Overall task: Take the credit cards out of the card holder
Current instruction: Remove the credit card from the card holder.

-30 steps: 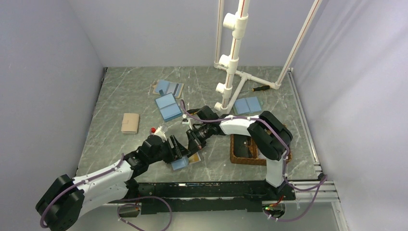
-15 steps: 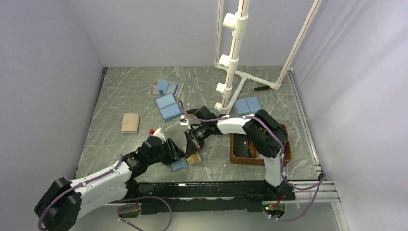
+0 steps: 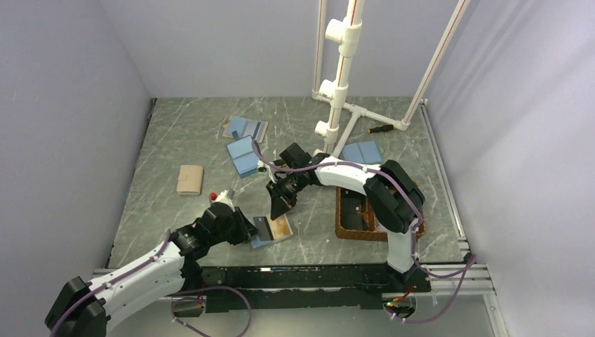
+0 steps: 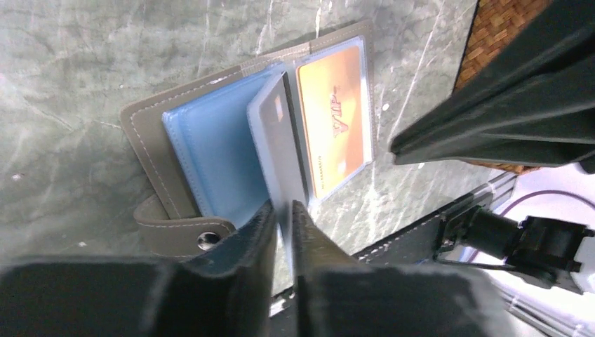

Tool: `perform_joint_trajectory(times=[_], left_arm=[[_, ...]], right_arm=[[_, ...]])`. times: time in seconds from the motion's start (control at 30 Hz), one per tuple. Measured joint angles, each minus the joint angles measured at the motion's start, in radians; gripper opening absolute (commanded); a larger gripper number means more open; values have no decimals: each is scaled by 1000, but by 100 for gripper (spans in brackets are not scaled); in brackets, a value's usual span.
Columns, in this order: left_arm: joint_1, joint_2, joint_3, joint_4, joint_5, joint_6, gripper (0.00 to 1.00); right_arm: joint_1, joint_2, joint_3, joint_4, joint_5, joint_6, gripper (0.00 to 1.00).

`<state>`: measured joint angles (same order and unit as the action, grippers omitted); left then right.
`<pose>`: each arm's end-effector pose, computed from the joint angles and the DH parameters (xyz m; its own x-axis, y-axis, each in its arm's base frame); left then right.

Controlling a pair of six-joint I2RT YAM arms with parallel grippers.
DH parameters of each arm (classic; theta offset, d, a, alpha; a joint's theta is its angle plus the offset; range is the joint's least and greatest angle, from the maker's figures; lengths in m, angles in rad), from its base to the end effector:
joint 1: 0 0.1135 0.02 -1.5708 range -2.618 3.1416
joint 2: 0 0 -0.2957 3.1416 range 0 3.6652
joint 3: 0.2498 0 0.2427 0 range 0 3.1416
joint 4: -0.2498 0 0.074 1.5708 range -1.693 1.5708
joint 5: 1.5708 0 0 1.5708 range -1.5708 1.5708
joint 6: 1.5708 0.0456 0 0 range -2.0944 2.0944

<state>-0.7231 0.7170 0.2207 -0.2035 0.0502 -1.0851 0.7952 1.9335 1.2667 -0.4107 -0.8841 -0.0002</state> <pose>0.0914 -0.0837 0.1716 -0.8353 -0.4408 -0.3285 -0.1051 0.7146 -0.6916 0.2518 0.3071 0.2010 -0.6165 -0.6289 -0.4737 -0.7092 0.1823 0.6810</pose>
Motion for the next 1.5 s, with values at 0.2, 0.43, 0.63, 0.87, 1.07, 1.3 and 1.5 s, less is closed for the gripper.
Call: perform_joint_trajectory(times=[0.2,0.43,0.63,0.87,1.07,1.3,1.5], left_arm=[[0,14,-3,24,-14,11,0],[0,-39,-64,138,-6,68,0],[0,-280,-130,170,-2,127,0],[0,-455,-135,179,16,182,0],[0,-411,-135,207,55,211,0],[0,-321,-135,317,105,222,0],[0,-326,-135,361,122,228,0]], right_arm=[[0,-45,68,-162,-32,-225,12],[-1,-69,87,-273,-92,-347,17],[-23,-69,86,-272,-137,-325,24],[-70,-76,70,-227,-178,-256,30],[-81,-88,52,-182,-193,-203,32],[-108,-88,32,-141,-192,-150,34],[-115,-88,26,-124,-170,-120,36]])
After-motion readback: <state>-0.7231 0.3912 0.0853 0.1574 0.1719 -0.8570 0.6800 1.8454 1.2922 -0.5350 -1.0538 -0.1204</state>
